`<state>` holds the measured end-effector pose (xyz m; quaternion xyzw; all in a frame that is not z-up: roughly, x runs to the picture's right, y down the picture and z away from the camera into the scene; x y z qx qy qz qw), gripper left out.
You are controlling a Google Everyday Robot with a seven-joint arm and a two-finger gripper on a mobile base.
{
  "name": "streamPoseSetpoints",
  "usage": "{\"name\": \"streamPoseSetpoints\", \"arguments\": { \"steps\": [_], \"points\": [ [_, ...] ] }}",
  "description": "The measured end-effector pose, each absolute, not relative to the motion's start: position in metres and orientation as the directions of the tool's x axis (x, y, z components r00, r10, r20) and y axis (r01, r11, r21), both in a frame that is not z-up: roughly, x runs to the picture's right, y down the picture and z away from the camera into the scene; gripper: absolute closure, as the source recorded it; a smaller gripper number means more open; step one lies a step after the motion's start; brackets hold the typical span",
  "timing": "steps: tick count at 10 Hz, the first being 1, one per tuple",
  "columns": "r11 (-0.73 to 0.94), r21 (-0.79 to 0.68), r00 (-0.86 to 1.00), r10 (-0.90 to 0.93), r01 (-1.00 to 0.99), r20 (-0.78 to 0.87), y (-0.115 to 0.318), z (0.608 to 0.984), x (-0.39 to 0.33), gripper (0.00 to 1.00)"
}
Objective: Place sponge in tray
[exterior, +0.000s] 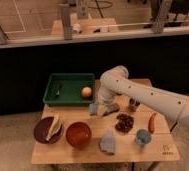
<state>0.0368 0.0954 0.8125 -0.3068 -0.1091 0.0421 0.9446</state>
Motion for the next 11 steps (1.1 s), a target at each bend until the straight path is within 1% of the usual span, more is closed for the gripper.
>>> {"name": "streamPoseSetpoints", "arguments": {
  "steps": [2,4,6,8,11],
  "points": [
    [0.826,-0.563,0.974,0.145,-0.024,0.172,0.062,0.839,0.030,1.00],
    [0.845,-0.534,0.973,0.149,-0.034,0.175,0.031,0.857,0.018,1.00],
    [0.861,-0.507,0.968,0.162,-0.044,0.191,0.006,0.864,0.010,1.00],
    [0.876,-0.481,0.957,0.169,-0.035,0.238,-0.023,0.872,-0.015,1.00],
    [0.888,-0.460,0.938,0.165,-0.007,0.305,-0.046,0.875,-0.048,1.00]
  ]
}}
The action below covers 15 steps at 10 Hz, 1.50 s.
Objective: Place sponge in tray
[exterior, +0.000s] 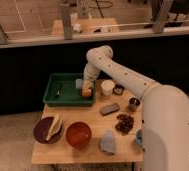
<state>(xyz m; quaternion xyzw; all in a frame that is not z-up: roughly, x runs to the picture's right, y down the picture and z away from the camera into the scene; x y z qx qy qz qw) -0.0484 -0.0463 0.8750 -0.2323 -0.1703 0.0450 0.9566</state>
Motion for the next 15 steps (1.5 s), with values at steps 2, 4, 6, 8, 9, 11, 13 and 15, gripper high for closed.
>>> {"name": "streamPoseSetpoints", "arguments": {
  "steps": [2,4,6,8,9,11,13,15],
  "points": [
    [0.893,-0.450,0.921,0.166,0.011,0.352,-0.058,0.873,-0.064,1.00],
    [0.896,-0.443,0.898,0.165,0.037,0.408,-0.065,0.871,-0.091,1.00],
    [0.896,-0.440,0.882,0.158,0.061,0.444,-0.068,0.870,-0.116,0.99],
    [0.895,-0.435,0.874,0.131,0.098,0.468,-0.072,0.868,-0.150,0.82],
    [0.894,-0.434,0.874,0.118,0.114,0.472,-0.073,0.868,-0.163,0.74],
    [0.885,-0.439,0.872,0.085,0.156,0.482,-0.064,0.873,-0.194,0.53],
    [0.877,-0.451,0.874,0.083,0.164,0.479,-0.055,0.879,-0.200,0.32],
    [0.871,-0.467,0.876,0.102,0.149,0.470,-0.052,0.883,-0.197,0.21]
  ]
}}
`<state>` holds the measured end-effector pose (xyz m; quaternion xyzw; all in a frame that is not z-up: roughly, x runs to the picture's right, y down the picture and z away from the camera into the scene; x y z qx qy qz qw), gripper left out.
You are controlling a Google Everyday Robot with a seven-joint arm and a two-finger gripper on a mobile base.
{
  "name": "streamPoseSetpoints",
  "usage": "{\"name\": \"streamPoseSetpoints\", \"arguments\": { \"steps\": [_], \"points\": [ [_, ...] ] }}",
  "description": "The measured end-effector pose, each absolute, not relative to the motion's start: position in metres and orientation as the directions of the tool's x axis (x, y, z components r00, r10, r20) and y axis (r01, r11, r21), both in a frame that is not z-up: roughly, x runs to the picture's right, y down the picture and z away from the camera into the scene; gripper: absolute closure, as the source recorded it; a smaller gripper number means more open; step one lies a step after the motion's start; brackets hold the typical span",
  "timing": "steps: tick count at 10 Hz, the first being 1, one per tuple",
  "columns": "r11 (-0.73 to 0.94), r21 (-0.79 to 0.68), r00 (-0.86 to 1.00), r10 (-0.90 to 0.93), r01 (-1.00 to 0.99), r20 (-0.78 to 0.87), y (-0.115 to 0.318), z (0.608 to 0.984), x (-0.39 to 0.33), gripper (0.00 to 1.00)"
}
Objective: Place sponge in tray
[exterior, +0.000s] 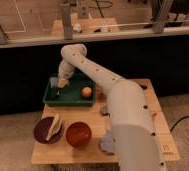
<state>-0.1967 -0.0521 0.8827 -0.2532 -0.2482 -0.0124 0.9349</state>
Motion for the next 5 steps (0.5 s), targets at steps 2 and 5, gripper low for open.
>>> {"name": "streamPoseSetpoints", "arguments": {
  "steps": [2,5],
  "points": [
    [0.867,-0.482,0.876,0.130,0.127,0.464,-0.051,0.886,-0.189,0.20],
    [0.849,-0.521,0.850,0.210,0.086,0.482,-0.055,0.890,-0.170,0.20]
  ]
}}
